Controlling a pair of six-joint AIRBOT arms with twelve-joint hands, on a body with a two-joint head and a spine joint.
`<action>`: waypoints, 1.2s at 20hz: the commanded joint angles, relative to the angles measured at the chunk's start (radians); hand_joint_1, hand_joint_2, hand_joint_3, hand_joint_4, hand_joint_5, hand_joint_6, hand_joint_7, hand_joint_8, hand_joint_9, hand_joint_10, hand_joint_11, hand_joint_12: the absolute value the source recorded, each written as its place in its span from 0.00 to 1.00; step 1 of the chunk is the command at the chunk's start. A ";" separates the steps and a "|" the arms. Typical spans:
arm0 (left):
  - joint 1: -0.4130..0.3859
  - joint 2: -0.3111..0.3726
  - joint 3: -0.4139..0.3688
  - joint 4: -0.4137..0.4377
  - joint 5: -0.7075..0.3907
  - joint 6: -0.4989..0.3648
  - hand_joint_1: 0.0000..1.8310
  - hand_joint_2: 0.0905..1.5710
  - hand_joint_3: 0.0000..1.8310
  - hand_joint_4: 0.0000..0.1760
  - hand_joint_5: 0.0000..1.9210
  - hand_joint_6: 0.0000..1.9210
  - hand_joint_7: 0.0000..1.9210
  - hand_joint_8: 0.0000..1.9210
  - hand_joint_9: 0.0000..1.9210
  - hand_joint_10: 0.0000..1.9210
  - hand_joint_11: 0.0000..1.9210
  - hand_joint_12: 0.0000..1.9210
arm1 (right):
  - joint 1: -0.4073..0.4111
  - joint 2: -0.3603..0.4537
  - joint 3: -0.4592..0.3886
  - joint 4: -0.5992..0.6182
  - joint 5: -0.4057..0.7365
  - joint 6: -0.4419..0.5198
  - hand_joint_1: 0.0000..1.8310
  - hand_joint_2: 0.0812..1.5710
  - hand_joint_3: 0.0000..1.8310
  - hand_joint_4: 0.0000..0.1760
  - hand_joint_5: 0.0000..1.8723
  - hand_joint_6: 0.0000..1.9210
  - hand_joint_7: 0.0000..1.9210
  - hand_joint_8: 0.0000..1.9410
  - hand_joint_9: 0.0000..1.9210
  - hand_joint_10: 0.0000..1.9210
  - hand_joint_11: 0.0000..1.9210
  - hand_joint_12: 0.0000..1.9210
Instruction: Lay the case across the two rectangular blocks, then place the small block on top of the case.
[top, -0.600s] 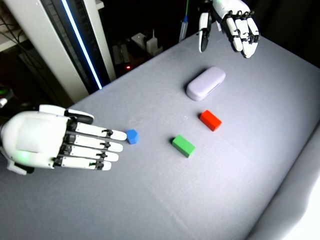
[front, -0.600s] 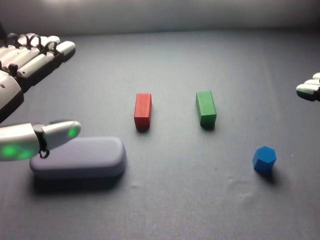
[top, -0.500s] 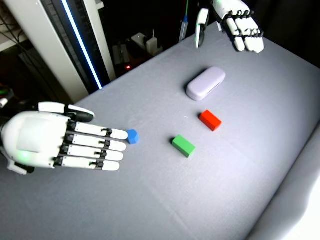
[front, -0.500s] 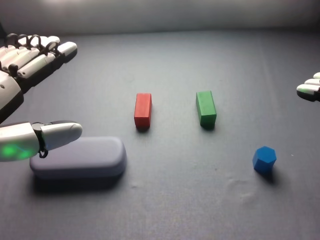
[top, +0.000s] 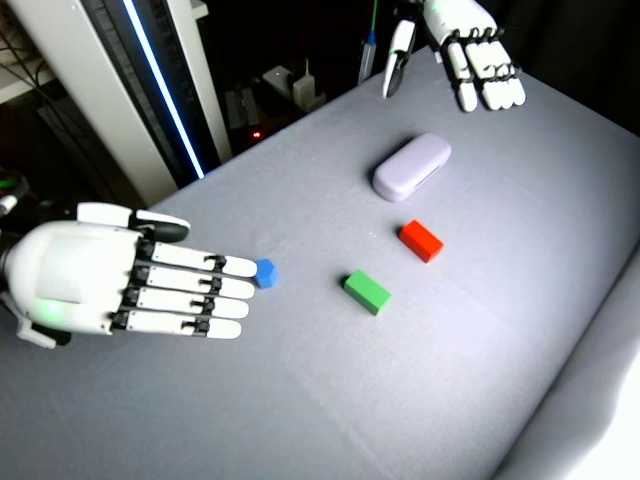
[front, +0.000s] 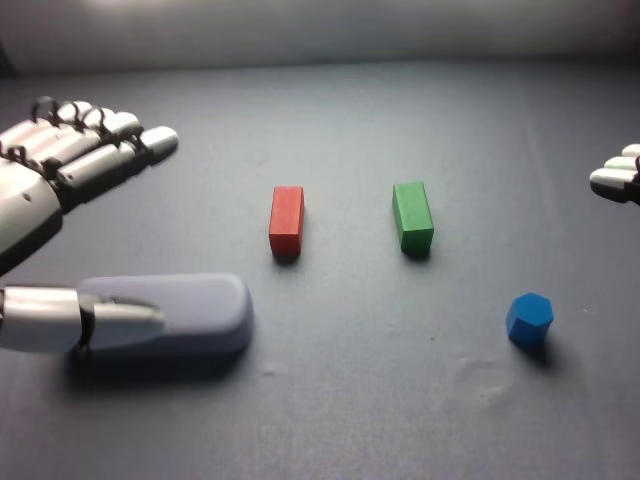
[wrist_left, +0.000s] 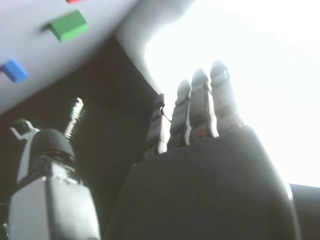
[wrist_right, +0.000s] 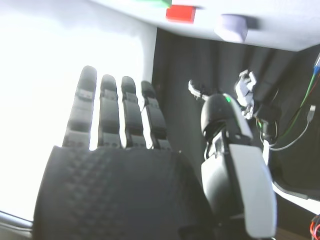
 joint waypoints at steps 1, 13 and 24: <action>-0.023 -0.006 0.006 0.009 -0.048 0.017 0.31 0.48 0.00 0.86 0.00 0.00 0.04 0.00 0.05 0.00 0.05 0.04 | 0.017 0.000 0.004 0.025 0.115 0.007 0.15 0.85 0.00 0.00 0.08 0.00 0.06 0.00 0.04 0.00 0.00 0.17; -0.181 -0.161 0.130 -0.042 0.330 0.233 0.41 0.47 0.00 0.78 0.04 0.00 0.12 0.00 0.16 0.00 0.00 0.24 | 0.018 0.000 0.007 0.018 0.109 0.010 0.12 0.85 0.00 0.00 0.08 0.00 0.06 0.00 0.03 0.00 0.00 0.19; -0.182 -0.205 0.163 -0.171 0.398 0.388 0.50 0.50 0.00 0.48 0.11 0.00 0.21 0.00 0.27 0.00 0.05 0.65 | 0.018 -0.001 0.008 0.017 0.108 0.010 0.13 0.85 0.00 0.00 0.08 0.00 0.06 0.00 0.03 0.00 0.00 0.17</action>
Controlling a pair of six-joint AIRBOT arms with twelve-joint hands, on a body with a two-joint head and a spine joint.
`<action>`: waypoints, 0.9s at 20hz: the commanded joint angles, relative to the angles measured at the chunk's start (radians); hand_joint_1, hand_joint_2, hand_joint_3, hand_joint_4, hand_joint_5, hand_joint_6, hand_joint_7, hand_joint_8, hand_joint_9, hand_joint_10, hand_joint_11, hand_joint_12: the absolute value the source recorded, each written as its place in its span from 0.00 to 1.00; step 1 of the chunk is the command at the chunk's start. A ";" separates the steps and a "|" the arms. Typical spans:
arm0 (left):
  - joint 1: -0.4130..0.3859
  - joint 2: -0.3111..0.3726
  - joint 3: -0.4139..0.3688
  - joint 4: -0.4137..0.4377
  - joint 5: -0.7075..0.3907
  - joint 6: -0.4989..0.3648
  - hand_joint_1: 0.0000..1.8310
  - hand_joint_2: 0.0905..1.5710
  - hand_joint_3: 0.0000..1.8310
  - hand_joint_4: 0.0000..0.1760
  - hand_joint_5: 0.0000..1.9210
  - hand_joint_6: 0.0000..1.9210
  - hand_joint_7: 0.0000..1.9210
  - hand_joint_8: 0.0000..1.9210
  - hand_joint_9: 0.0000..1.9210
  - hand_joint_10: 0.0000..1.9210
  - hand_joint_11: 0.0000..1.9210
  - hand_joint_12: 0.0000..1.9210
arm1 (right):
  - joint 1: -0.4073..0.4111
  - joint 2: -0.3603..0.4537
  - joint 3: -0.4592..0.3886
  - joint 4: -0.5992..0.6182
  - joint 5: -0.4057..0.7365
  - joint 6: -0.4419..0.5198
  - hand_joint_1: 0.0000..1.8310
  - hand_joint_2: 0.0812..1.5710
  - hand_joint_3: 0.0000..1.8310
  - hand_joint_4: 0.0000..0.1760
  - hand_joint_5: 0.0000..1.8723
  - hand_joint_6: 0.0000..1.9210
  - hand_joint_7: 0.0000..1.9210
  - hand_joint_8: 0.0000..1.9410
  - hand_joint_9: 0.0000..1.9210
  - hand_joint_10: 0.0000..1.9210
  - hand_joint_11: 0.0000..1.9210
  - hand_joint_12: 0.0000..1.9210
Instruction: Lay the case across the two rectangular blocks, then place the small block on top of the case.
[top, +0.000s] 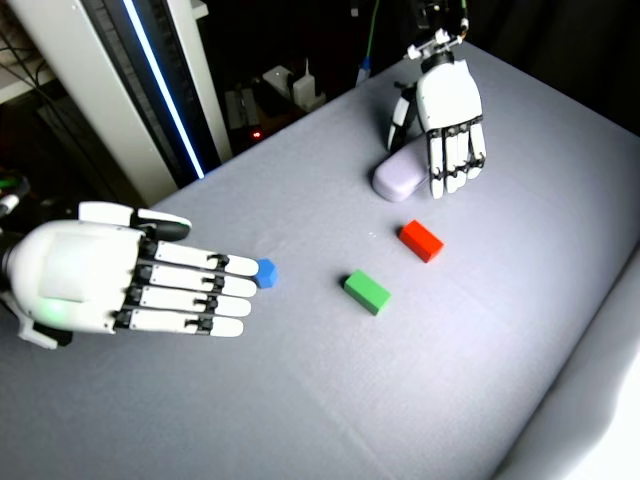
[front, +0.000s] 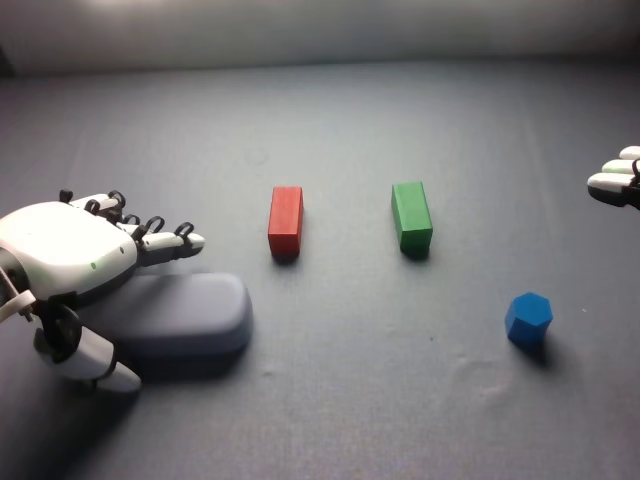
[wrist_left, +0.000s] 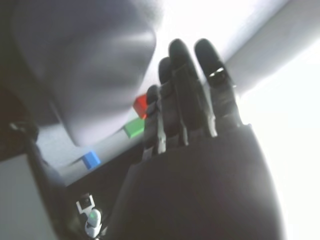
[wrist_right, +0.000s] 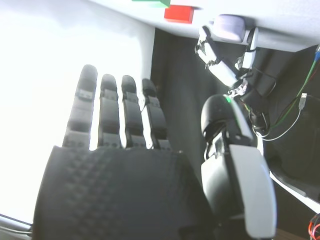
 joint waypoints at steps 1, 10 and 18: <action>-0.008 -0.007 0.007 0.002 -0.088 0.009 0.51 0.50 0.00 0.42 0.11 0.00 0.21 0.00 0.28 0.01 0.06 0.66 | 0.011 -0.001 0.004 0.029 0.115 0.007 0.12 0.85 0.00 0.00 0.08 0.00 0.06 0.00 0.03 0.00 0.00 0.17; -0.043 0.049 -0.041 0.122 -0.260 -0.150 0.69 0.65 0.00 0.00 0.52 0.47 0.64 0.35 0.69 0.14 0.51 0.58 | 0.011 -0.002 0.005 0.029 0.110 0.007 0.13 0.85 0.00 0.00 0.08 0.00 0.06 0.00 0.04 0.00 0.00 0.18; -0.263 -0.054 0.070 0.229 -0.158 -0.193 0.70 0.62 0.00 0.00 0.56 0.44 0.74 0.13 0.71 0.09 0.54 0.53 | 0.011 -0.008 0.009 0.029 0.110 0.010 0.14 0.85 0.00 0.00 0.09 0.00 0.06 0.00 0.04 0.00 0.00 0.16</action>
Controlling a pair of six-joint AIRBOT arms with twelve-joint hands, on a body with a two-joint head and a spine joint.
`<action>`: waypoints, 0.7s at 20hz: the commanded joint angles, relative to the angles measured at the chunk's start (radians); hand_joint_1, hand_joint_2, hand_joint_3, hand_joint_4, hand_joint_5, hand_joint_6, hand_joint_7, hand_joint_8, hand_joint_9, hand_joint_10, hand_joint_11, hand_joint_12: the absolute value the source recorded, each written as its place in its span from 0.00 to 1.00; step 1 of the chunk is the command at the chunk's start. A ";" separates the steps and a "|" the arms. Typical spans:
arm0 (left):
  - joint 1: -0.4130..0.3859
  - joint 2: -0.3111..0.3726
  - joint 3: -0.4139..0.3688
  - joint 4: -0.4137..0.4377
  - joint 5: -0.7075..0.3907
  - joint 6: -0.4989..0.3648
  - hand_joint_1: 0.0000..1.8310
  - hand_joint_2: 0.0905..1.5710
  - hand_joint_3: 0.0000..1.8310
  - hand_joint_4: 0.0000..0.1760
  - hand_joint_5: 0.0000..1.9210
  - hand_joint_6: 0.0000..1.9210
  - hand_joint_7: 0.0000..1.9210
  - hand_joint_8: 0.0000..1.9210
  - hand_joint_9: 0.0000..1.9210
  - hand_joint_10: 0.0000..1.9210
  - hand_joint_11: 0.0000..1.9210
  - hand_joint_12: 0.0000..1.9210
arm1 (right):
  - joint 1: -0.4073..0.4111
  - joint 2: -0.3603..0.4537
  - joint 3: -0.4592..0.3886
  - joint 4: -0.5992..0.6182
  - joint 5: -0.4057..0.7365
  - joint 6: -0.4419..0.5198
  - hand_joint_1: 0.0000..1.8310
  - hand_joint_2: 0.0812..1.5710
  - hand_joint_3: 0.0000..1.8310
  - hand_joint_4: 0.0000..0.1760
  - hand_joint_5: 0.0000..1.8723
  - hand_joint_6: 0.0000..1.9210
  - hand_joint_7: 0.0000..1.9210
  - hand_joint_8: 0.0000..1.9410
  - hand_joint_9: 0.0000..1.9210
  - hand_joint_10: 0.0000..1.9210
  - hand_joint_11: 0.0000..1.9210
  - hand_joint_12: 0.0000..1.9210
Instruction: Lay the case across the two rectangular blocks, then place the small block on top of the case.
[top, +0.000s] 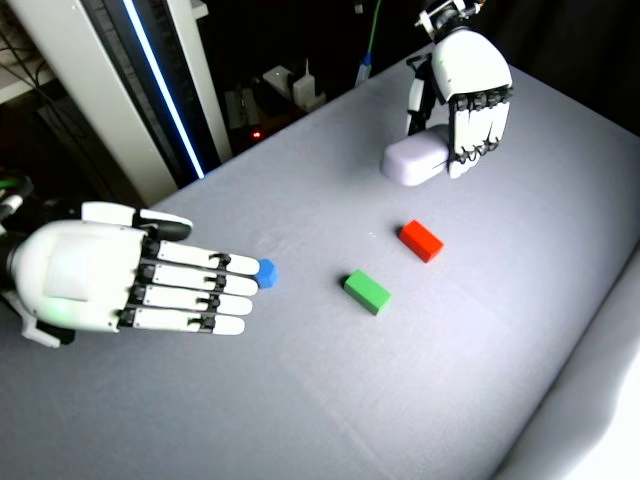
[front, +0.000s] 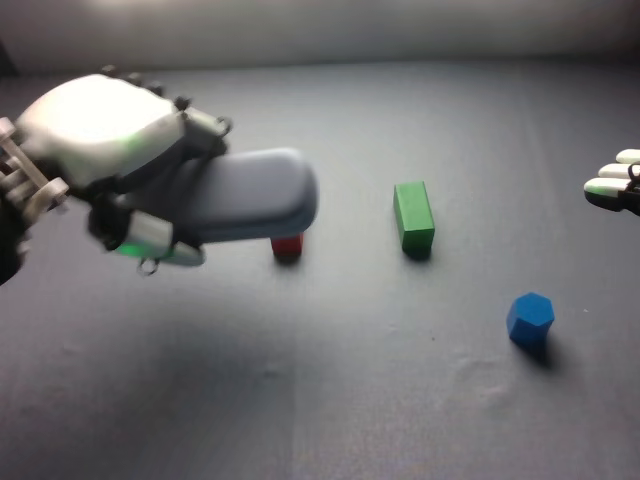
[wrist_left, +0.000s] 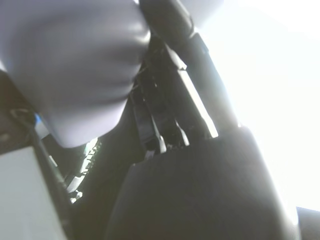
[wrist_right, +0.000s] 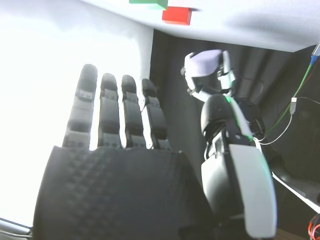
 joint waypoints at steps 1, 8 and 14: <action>-0.032 -0.020 0.018 0.026 -0.062 -0.014 0.70 0.62 0.00 0.00 0.56 0.43 0.76 0.08 0.73 0.06 0.55 0.49 | 0.011 0.000 0.006 0.030 0.115 0.008 0.14 0.86 0.00 0.00 0.09 0.00 0.07 0.00 0.04 0.00 0.00 0.17; -0.181 -0.186 0.153 0.078 0.100 -0.044 0.77 0.64 0.00 0.00 0.52 0.46 0.66 0.24 0.58 0.48 0.51 0.52 | 0.017 -0.006 0.013 0.029 0.114 0.011 0.16 0.86 0.00 0.00 0.08 0.00 0.07 0.00 0.04 0.00 0.00 0.18; -0.207 -0.279 0.207 0.071 0.141 -0.045 0.69 0.64 0.00 0.00 0.56 0.42 0.66 0.32 0.63 0.32 0.50 0.63 | 0.034 -0.013 0.019 0.016 0.098 0.016 0.14 0.85 0.00 0.00 0.09 0.00 0.07 0.00 0.05 0.00 0.00 0.26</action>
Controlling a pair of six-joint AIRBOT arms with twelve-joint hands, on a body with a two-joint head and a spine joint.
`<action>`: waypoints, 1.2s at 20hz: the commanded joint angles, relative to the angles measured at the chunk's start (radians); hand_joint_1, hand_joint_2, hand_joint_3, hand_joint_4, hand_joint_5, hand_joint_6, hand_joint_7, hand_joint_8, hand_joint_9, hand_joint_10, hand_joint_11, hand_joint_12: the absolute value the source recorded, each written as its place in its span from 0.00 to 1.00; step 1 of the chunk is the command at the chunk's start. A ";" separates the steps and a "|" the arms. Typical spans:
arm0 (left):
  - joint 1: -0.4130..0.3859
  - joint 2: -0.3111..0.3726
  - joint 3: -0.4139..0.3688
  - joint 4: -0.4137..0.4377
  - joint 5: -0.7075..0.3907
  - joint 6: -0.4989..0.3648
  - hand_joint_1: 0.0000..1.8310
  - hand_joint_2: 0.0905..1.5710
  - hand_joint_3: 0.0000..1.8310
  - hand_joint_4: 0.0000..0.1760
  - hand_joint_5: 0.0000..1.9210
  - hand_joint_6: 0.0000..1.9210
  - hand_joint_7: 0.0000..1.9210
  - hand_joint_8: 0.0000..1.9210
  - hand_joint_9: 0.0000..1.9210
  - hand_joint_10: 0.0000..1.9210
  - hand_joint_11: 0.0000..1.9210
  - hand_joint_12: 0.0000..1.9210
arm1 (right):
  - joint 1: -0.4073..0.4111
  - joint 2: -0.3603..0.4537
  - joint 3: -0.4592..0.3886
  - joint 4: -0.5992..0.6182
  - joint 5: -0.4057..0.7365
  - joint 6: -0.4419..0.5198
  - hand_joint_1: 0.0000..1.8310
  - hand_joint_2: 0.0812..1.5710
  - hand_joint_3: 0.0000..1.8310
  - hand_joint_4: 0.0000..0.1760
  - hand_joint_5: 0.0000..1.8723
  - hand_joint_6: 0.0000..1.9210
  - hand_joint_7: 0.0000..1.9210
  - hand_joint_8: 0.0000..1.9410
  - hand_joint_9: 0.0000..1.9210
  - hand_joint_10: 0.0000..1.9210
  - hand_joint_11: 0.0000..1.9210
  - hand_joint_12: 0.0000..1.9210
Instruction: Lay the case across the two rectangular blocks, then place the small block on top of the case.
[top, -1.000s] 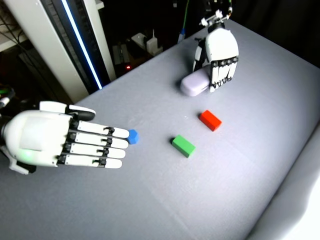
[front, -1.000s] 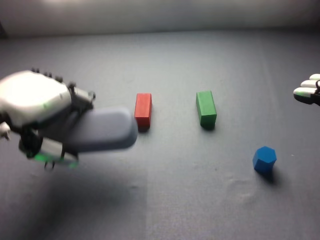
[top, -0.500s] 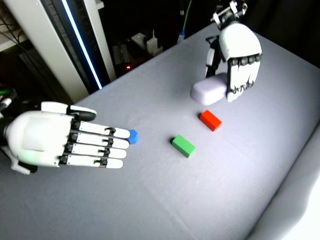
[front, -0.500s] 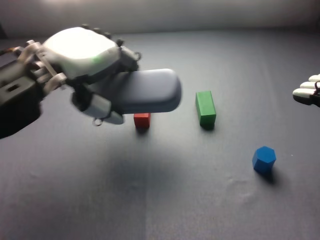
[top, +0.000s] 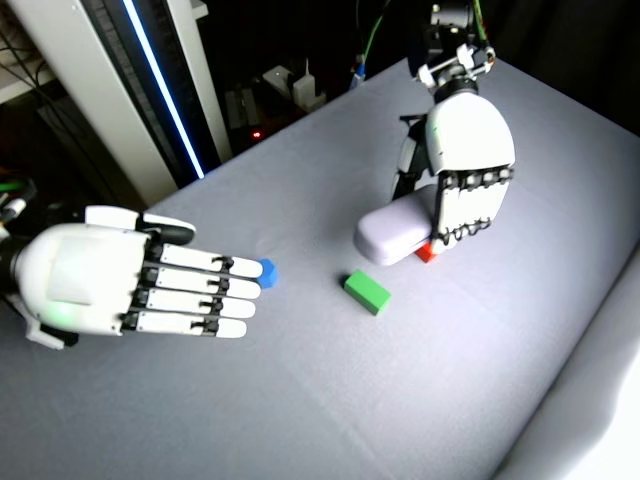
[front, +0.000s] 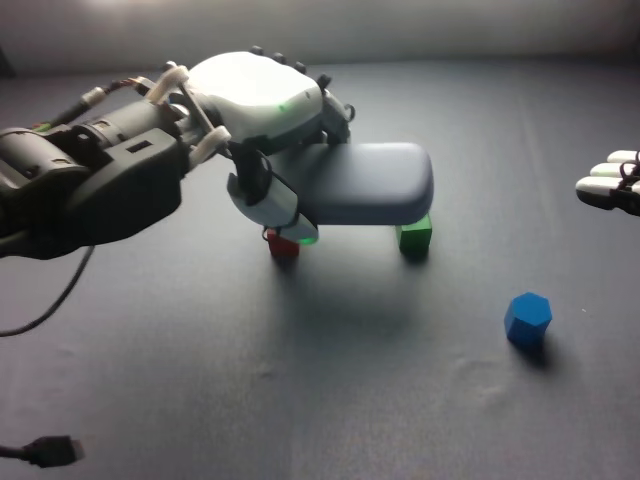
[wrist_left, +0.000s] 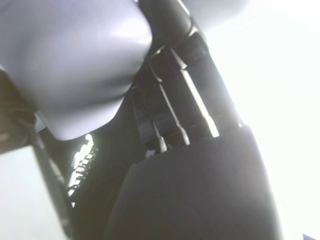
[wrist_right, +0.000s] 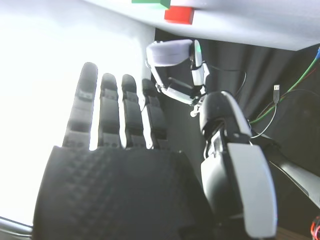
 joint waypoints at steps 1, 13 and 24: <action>-0.021 -0.006 0.005 -0.005 -0.113 0.000 0.70 0.65 0.00 0.00 0.55 0.40 0.63 0.40 0.62 0.33 0.49 0.65 | 0.013 0.000 0.007 0.027 0.105 0.005 0.15 0.85 0.00 0.00 0.09 0.00 0.07 0.00 0.05 0.00 0.00 0.26; -0.035 -0.071 0.072 -0.071 -0.061 0.048 0.70 0.68 0.00 0.00 0.53 0.37 0.54 0.60 0.51 0.62 0.46 0.82 | 0.016 -0.003 0.010 0.023 0.100 0.012 0.16 0.85 0.00 0.00 0.08 0.00 0.07 0.00 0.06 0.00 0.00 0.25; -0.031 -0.083 0.084 -0.078 -0.051 0.058 0.61 0.60 0.00 0.00 0.48 0.06 0.53 0.06 0.51 0.14 0.32 0.55 | 0.016 -0.005 0.014 0.023 0.100 0.013 0.16 0.86 0.00 0.00 0.07 0.00 0.07 0.00 0.05 0.00 0.00 0.25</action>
